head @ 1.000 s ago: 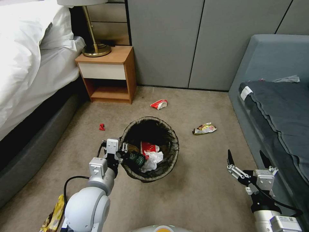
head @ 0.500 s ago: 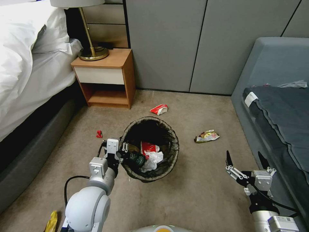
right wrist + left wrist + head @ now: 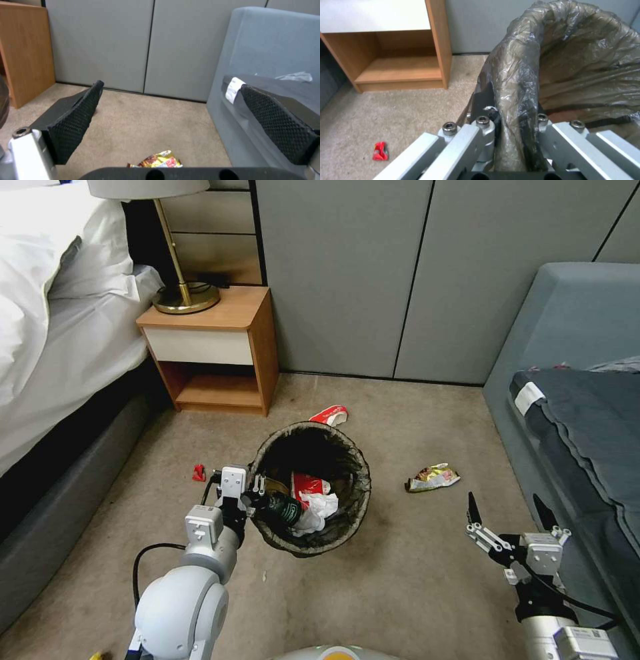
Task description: Pick up the trash bin, then pick up the garbage from the floor and place it into the trash bin.
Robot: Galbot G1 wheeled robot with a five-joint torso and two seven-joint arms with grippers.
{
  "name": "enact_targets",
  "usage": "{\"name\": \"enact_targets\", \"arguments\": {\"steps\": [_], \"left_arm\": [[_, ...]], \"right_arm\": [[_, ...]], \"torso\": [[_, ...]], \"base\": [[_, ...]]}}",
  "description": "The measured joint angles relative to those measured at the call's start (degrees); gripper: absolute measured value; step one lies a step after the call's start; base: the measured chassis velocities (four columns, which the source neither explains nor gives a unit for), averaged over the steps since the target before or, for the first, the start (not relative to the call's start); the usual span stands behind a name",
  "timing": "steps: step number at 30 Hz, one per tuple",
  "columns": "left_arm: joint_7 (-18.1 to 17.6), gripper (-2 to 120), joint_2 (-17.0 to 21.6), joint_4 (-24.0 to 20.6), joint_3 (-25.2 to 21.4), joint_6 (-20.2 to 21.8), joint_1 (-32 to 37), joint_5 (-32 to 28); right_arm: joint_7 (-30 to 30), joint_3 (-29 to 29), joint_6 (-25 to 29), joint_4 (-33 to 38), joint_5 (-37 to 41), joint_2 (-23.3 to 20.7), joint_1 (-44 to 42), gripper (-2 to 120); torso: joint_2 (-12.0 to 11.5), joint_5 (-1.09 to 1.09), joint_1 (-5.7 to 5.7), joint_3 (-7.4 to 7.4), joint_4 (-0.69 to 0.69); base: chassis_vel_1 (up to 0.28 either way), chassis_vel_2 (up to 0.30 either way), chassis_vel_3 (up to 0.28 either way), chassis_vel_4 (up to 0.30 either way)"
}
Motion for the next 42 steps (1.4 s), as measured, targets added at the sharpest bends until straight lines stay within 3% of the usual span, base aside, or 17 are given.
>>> {"name": "enact_targets", "arguments": {"steps": [26, 29, 32, 33, 37, 42], "left_arm": [[-0.02, 5, -0.17, -0.04, 0.1, 0.17, -0.19, 0.27], [-0.02, 5, -0.15, -0.16, 0.11, 0.18, -0.17, 0.24], [-0.02, 5, -0.16, -0.49, 0.23, 0.21, -0.07, 0.22], [-0.02, 5, -0.16, -0.49, 0.23, 0.21, -0.07, 0.22], [-0.02, 5, -0.15, -0.91, 0.05, 0.26, 0.12, 0.11], [-0.03, 5, -0.12, -1.1, -0.12, 0.29, 0.13, -0.03]], "right_arm": [[0.06, -0.31, -2.68, -1.75, 1.14, -0.71, 2.61, 100], [0.16, -0.72, -5.57, -3.1, 2.8, -1.42, 5.24, 100], [3.22, -2.66, -15.14, -6.84, 7.31, -1.86, 11.85, 100], [3.22, -2.66, -15.14, -6.84, 7.31, -1.86, 11.85, 100], [3.83, -3.63, -24.15, -13.5, 13.39, -1.82, 21.25, 100], [5.96, -4.78, -29.92, -17.87, 20.4, -2.66, 26.52, 100]], "torso": [[0.0, -0.01, 0.0, 0.01, -0.01], [0.0, -0.01, 0.0, 0.0, -0.01], [0.0, 0.01, 0.0, 0.0, 0.01], [0.0, 0.01, 0.0, 0.0, 0.01], [0.0, -0.01, 0.0, 0.0, 0.01], [0.0, 0.0, 0.0, 0.0, 0.0]], "base": [[-0.099, 0.1, 0.098, -0.099], [0.0, 0.0, 0.0, 0.0], [0.0, 0.0, 0.0, 0.0], [0.0, 0.0, 0.0, 0.0], [0.0, 0.0, 0.0, 0.0], [0.0, 0.0, 0.0, 0.0]]}}
